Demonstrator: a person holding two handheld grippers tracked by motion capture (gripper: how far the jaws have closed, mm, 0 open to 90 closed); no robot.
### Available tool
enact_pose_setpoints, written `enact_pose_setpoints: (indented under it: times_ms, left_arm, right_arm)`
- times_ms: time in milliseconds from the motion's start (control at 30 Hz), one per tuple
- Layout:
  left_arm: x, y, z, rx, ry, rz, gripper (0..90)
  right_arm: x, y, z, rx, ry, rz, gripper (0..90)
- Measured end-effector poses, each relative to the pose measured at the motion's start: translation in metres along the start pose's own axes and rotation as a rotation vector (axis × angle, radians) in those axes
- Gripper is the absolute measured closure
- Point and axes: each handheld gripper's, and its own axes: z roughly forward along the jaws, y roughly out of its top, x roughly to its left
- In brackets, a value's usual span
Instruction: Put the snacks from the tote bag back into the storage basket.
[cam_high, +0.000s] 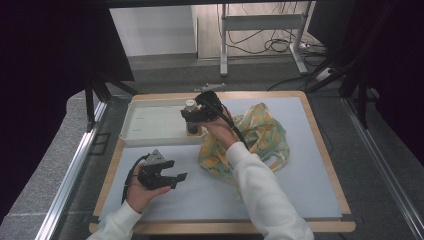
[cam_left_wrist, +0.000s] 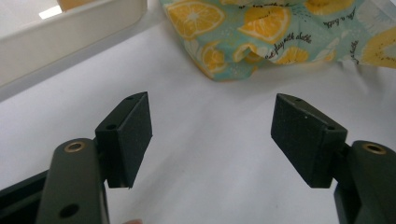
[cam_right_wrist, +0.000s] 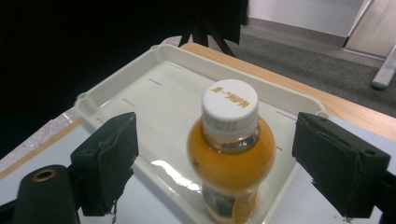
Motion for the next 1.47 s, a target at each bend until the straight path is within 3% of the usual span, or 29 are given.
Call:
enact_pose_setpoints:
  times_ms: [200,433,533,700,867,1000,1133,1300,1467]
  left_arm:
    - [0.000,-0.009,-0.005,0.007,0.022,-0.012,29.2]
    - [-0.002,-0.014,-0.009,0.010,0.048,-0.022,29.2]
    - [-0.002,-0.016,-0.007,0.003,0.044,-0.041,29.2]
    - [-0.003,-0.017,-0.004,0.005,0.053,-0.038,29.3]
    - [-0.005,-0.016,0.003,0.010,0.061,-0.039,29.3]
    - [-0.007,-0.016,0.009,0.026,0.068,-0.036,29.2]
    - [-0.007,-0.017,0.009,0.018,0.078,-0.053,29.2]
    - [-0.006,-0.019,0.010,0.021,0.090,-0.065,29.2]
    - [-0.004,-0.021,0.008,0.010,0.107,-0.046,28.5]
  right_arm:
    - [0.003,-0.005,-0.040,-0.018,0.022,-0.026,15.1]
    - [-0.004,-0.032,-0.091,-0.035,0.012,-0.039,15.8]
    - [-0.007,-0.049,-0.112,-0.033,-0.001,-0.049,15.8]
    - [-0.015,-0.088,-0.146,-0.032,-0.009,-0.071,15.8]
    - [-0.029,-0.132,-0.173,-0.037,-0.015,-0.028,16.1]
    - [-0.042,-0.163,-0.187,-0.040,-0.035,0.009,16.8]
    - [-0.053,-0.181,-0.195,-0.028,-0.056,0.030,17.1]
    - [-0.060,-0.188,-0.197,-0.029,-0.062,0.038,17.1]
    - [-0.064,-0.191,-0.196,-0.036,-0.067,0.034,17.1]
